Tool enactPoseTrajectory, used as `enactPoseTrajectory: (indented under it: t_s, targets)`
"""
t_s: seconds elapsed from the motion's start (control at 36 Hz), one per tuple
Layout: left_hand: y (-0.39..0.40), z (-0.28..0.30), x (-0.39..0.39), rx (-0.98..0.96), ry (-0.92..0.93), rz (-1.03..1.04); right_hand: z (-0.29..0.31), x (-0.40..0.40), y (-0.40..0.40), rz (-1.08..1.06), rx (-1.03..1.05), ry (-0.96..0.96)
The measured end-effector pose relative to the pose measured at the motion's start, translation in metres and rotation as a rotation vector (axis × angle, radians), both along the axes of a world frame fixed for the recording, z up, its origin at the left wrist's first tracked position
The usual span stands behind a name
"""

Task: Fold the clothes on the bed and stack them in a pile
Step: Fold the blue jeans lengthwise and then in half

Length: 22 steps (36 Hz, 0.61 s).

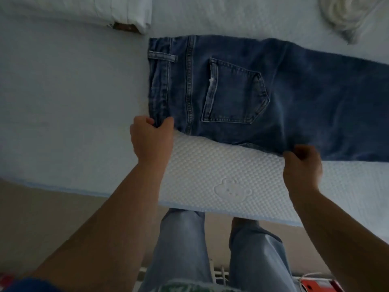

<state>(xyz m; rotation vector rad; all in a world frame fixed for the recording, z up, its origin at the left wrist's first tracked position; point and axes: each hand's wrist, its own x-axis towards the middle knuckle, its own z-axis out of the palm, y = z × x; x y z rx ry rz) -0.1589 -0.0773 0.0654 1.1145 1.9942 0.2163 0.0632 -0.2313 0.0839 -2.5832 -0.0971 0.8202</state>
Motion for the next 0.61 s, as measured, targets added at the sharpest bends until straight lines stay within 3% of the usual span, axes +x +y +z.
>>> enactPoseTrajectory:
  t_s: [0.08, 0.14, 0.19, 0.25, 0.31, 0.36, 0.53, 0.61]
  targets:
    - [-0.004, 0.006, 0.010, 0.097, 0.024, 0.053, -0.006, 0.004, -0.016, -0.231, 0.005, 0.090]
    - [-0.004, 0.010, 0.009, 0.130, 0.040, 0.104, -0.011, 0.007, -0.017, -0.454, 0.080, 0.287]
    - [-0.007, 0.006, 0.004, 0.061, 0.041, 0.201, -0.012, 0.009, -0.013, -0.625, 0.158, 0.466]
    - [-0.019, 0.003, 0.009, -0.132, -0.076, 0.344, -0.013, 0.014, -0.013, -0.648, 0.255, 0.522]
    - [-0.029, 0.007, 0.020, -0.379, -0.319, 0.481, -0.013, 0.015, -0.009, -0.573, 0.340, 0.486]
    - [-0.040, 0.006, 0.036, -0.481, -0.469, 0.520, -0.009, 0.019, -0.011, -0.489, 0.380, 0.401]
    - [-0.039, -0.007, 0.070, -0.419, -0.653, 0.659, -0.005, 0.033, -0.019, -0.223, 0.353, 0.259]
    - [-0.045, -0.008, 0.074, -0.370, -0.715, 0.693, -0.014, 0.038, -0.025, 0.281, 0.109, -0.014]
